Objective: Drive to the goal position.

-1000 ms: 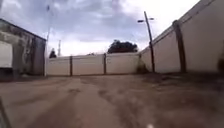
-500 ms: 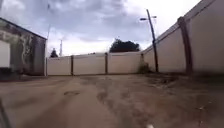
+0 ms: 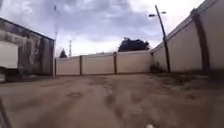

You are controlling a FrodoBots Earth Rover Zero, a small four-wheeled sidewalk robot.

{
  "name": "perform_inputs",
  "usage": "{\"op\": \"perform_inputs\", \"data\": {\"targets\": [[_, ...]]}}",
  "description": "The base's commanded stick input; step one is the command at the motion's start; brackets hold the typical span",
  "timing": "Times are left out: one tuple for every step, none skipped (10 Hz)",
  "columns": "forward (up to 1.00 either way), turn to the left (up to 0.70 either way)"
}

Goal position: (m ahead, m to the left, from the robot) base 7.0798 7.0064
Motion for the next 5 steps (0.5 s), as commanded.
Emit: {"op": "perform_inputs", "data": {"targets": [[0.7, 0.0], [0.7, 0.0], [0.7, 0.0], [0.7, 0.0], [0.7, 0.0]]}}
